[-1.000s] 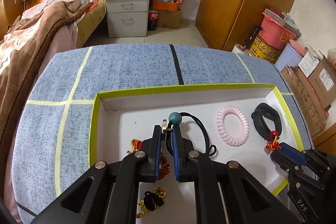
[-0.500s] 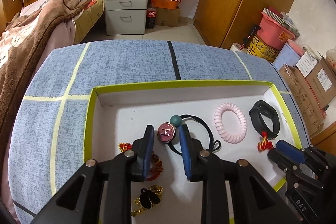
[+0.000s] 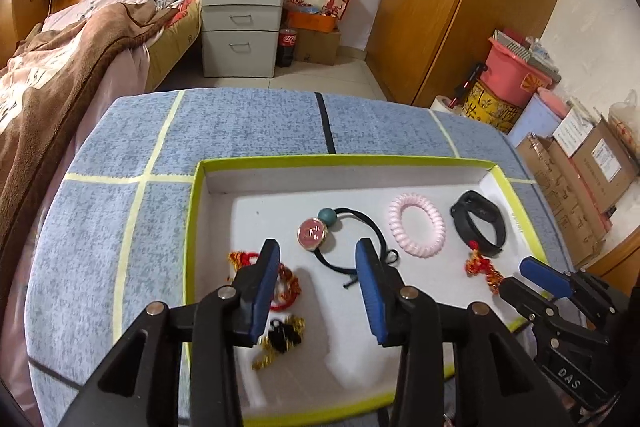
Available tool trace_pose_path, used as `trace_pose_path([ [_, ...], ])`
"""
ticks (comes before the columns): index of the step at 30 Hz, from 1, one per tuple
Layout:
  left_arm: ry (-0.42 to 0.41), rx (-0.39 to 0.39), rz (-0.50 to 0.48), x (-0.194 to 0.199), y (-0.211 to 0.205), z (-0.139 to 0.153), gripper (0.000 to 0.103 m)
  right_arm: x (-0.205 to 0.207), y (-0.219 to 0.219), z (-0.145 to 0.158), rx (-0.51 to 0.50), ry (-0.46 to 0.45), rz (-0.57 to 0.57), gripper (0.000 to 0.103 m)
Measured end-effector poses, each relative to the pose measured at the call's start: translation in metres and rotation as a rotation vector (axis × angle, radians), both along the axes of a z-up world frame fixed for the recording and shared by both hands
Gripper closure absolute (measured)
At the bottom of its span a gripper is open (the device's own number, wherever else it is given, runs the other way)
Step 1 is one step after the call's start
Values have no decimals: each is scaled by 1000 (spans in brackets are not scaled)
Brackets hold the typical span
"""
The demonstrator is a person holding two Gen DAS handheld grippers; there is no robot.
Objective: Organize jewelry
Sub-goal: 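Carry both items into the green box and open both tools to release them, then move the right tool to the light blue coiled tie and grasp it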
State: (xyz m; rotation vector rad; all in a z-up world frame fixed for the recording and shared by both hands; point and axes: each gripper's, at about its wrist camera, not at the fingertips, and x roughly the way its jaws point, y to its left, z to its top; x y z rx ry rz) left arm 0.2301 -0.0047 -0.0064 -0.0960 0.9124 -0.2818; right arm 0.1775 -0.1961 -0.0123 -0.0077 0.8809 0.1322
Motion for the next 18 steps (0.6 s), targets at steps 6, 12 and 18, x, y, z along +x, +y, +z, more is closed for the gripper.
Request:
trace_pose_path([
  [6, -46, -22, 17, -30, 12, 11, 59, -16, -1, 7, 19, -21, -1, 64],
  [12, -70, -12, 10, -57, 15, 17, 58, -32, -2, 9, 27, -24, -7, 64],
  [18, -76, -21, 5, -83, 19, 13, 57, -51, -2, 9, 42, -34, 21, 64],
])
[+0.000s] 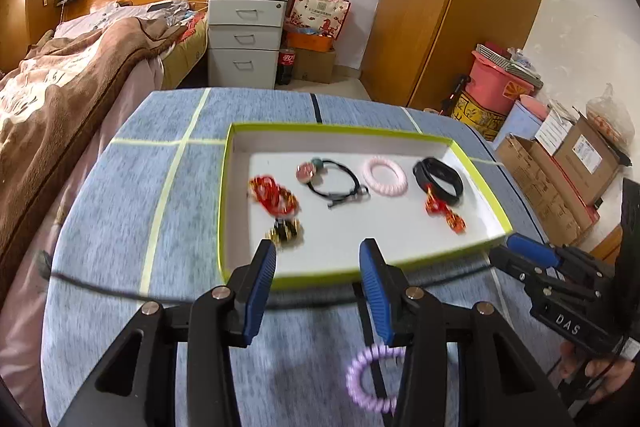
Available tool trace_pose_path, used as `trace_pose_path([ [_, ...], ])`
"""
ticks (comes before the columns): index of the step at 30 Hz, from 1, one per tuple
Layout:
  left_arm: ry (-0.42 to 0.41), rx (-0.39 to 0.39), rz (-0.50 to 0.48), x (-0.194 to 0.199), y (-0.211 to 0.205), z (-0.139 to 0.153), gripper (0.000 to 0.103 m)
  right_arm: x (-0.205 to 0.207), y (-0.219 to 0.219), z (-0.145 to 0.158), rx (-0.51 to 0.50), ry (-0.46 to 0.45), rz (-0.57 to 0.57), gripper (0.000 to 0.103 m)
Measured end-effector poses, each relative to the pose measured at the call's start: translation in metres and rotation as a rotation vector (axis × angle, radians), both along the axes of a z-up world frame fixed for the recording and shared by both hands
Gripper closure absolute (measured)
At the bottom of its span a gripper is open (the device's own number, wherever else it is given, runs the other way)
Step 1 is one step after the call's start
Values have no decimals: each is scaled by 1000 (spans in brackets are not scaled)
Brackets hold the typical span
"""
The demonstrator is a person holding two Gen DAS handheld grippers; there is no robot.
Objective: Organize jewelry
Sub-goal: 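Move the right tool to the light blue coiled tie and grasp it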
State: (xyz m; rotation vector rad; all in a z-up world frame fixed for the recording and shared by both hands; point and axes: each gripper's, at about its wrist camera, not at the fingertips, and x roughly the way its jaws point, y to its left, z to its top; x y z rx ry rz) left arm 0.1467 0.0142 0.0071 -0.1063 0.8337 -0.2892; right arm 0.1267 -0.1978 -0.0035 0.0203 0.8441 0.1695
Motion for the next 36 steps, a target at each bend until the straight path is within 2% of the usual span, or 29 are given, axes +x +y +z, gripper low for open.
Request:
trace_pose_path([
  [6, -19, -23, -12, -33, 8, -1, 57, -23, -5, -3, 64, -6, 56, 64],
  [11, -20, -46, -2, -53, 19, -5, 56, -40, -7, -7, 79, -6, 87, 64],
  [16, -16, -37, 16, -69, 26, -13, 56, -49, -5, -13, 74, -3, 113, 64],
  [24, -9, -34, 11, -85, 29, -21, 56, -39, 13, -16, 94, -3, 212, 64],
  [36, 14, -46, -1, -83, 31, -28, 56, -8, 23, -34, 77, 80, 215, 64],
])
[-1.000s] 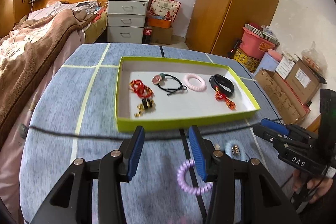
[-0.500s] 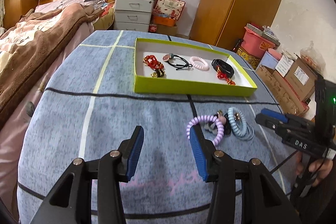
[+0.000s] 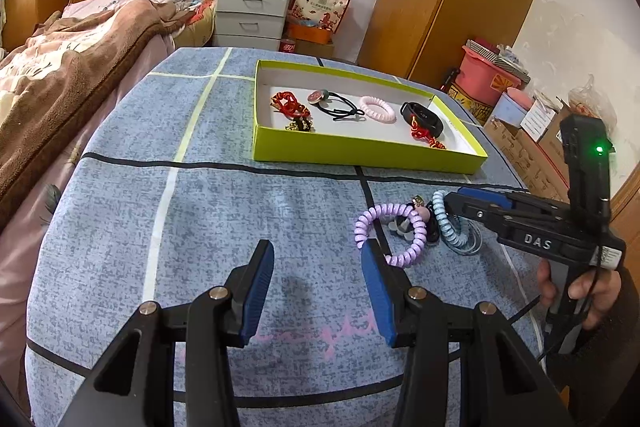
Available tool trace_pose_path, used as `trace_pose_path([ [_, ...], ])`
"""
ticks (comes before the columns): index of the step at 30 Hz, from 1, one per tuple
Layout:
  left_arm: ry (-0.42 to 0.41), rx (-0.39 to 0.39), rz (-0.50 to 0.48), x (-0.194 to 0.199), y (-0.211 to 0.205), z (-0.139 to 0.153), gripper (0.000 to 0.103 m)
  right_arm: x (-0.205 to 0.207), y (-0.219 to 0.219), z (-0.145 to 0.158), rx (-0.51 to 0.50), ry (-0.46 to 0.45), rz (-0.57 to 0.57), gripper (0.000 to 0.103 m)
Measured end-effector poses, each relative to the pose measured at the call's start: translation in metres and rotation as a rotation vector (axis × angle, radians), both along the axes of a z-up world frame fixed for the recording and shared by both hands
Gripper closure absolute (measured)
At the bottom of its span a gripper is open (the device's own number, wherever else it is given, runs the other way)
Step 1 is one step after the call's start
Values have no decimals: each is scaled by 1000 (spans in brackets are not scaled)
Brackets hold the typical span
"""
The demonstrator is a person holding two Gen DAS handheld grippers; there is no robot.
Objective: Organize jewelry
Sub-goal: 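Move the right tool to the light blue coiled tie and grasp it, then lower the left tool onto the lavender coiled tie and grasp it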
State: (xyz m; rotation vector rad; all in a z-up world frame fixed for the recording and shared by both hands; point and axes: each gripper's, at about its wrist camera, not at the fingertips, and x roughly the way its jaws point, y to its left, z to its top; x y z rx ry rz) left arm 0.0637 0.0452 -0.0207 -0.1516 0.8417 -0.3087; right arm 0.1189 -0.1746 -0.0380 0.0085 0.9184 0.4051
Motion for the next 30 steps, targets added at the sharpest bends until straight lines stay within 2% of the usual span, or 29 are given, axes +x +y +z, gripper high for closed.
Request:
trace_pose_path([
  [7, 15, -5, 2, 4, 1, -3, 56, 4, 8, -3, -35, 10, 28, 64],
  [13, 23, -8, 8, 5, 2, -4, 56, 0, 16, -3, -98, -16, 24, 64],
  [15, 26, -8, 5, 5, 2, -5, 56, -1, 15, -2, -92, -20, 19, 69],
  [17, 29, -7, 7, 6, 2, -6, 56, -2, 12, -2, -80, -21, 11, 79],
  [21, 29, -6, 6, 7, 1, -6, 56, -4, 11, 1, -75, -33, 8, 81],
  [23, 34, -3, 8, 7, 2, -7, 56, -6, 10, 2, -68, -41, 3, 87],
  [26, 38, -7, 3, 7, 1, -8, 56, -10, 5, 7, -46, -58, -15, 91],
  [30, 49, -6, -3, 9, -3, -9, 56, -12, -5, 12, -11, -69, -48, 91],
])
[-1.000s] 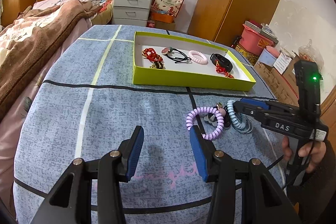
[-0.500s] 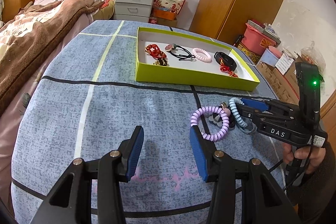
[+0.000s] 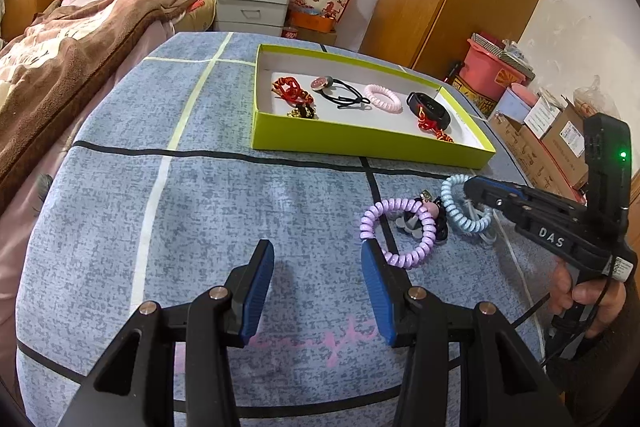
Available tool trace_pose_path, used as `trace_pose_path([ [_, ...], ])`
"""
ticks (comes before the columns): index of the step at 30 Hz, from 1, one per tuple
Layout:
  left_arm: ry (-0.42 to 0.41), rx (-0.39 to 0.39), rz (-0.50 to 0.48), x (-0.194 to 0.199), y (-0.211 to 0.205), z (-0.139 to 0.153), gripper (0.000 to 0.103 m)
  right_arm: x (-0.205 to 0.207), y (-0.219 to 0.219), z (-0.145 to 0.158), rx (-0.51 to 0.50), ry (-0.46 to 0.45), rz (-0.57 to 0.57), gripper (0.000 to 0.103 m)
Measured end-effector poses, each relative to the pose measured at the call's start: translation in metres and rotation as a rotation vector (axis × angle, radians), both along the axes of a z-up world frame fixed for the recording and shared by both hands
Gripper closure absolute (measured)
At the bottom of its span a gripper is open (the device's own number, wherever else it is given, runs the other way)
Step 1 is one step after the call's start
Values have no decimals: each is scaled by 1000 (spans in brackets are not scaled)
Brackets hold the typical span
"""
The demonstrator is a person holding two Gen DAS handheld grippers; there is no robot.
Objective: Organize jewelry
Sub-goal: 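Lower the left tool onto the lavender coiled tie and grasp it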
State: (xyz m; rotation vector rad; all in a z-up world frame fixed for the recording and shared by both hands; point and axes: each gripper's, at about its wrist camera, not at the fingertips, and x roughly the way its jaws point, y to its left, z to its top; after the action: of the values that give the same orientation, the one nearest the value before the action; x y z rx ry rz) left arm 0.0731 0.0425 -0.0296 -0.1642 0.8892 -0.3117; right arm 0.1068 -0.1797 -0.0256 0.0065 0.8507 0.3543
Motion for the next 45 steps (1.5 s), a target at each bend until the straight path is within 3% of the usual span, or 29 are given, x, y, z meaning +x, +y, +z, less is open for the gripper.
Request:
trace_pose_path([
  [11, 6, 36, -50, 13, -23, -1, 56, -9, -21, 12, 125, -27, -43, 91],
  [14, -1, 89, -45, 16, -30, -2, 56, -10, -27, 14, 156, -32, -52, 91],
  [18, 19, 80, -65, 21, -36, -5, 56, -8, -32, 14, 231, -13, -45, 91],
  [20, 3, 131, -75, 21, -43, -5, 56, -6, -31, 14, 209, -15, -63, 91],
  [24, -3, 145, -64, 23, -46, -6, 56, -6, -29, 12, 245, 20, -27, 91],
  [26, -13, 184, -63, 23, -49, -6, 56, -8, -26, 11, 188, 20, -45, 91],
  [30, -27, 218, -63, 23, -53, -7, 57, -12, -29, 12, 189, 12, -44, 91],
  [32, -29, 230, -54, 24, -53, -7, 62, -12, -30, 12, 181, 11, -47, 91],
  [34, -36, 262, -43, 23, -53, -7, 74, -11, -33, 11, 170, 5, -64, 91],
  [39, -30, 239, -24, 23, -46, -6, 91, -4, -31, 7, 110, 27, -55, 91],
  [45, -26, 181, -8, 20, -35, -5, 92, 2, -27, 0, 82, 62, -22, 89],
])
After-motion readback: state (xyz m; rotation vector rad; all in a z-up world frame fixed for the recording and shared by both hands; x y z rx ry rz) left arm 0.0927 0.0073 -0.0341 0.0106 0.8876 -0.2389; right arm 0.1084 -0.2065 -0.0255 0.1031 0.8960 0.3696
